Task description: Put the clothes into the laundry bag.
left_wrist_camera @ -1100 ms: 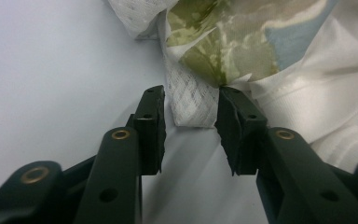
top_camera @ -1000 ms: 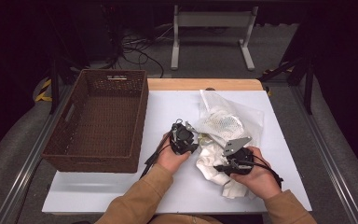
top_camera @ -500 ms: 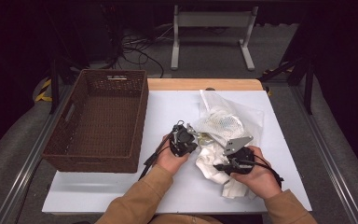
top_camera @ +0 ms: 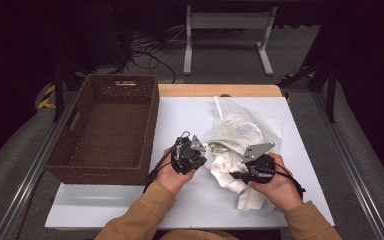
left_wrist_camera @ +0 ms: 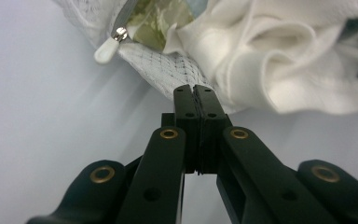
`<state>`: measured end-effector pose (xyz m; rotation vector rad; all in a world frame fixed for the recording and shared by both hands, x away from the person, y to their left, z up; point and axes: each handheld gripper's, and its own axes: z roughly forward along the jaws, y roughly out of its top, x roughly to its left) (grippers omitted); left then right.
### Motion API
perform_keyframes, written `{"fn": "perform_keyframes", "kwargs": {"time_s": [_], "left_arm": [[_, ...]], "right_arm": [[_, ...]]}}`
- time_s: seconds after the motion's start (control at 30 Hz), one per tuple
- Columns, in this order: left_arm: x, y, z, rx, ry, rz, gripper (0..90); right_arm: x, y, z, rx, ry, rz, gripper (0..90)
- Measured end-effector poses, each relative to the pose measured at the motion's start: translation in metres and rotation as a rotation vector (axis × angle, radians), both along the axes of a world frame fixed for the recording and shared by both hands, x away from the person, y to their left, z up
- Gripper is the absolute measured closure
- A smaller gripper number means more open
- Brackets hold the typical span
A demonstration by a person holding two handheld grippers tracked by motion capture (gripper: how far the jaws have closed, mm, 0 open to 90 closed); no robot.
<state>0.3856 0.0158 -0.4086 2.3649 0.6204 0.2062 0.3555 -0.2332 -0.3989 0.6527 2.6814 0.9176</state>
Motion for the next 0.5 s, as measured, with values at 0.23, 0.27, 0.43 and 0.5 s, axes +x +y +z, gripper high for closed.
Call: {"fn": "perform_keyframes", "kwargs": {"time_s": [0.23,0.27,0.43,0.5], "left_arm": [[-0.015,0.011,0.004,0.004,0.018,-0.028,89.5],[-0.017,0.012,0.004,0.007,0.018,-0.031,89.5],[-0.026,0.019,0.004,0.007,0.035,-0.043,89.5],[-0.029,0.022,0.005,0.009,0.044,-0.050,89.5]], "right_arm": [[0.005,0.002,0.002,-0.002,-0.019,-0.018,69.3],[0.007,0.003,0.002,-0.005,-0.021,-0.018,69.3],[0.016,0.003,0.002,-0.021,-0.035,-0.038,69.3],[0.020,0.003,0.002,-0.027,-0.041,-0.044,69.3]]}}
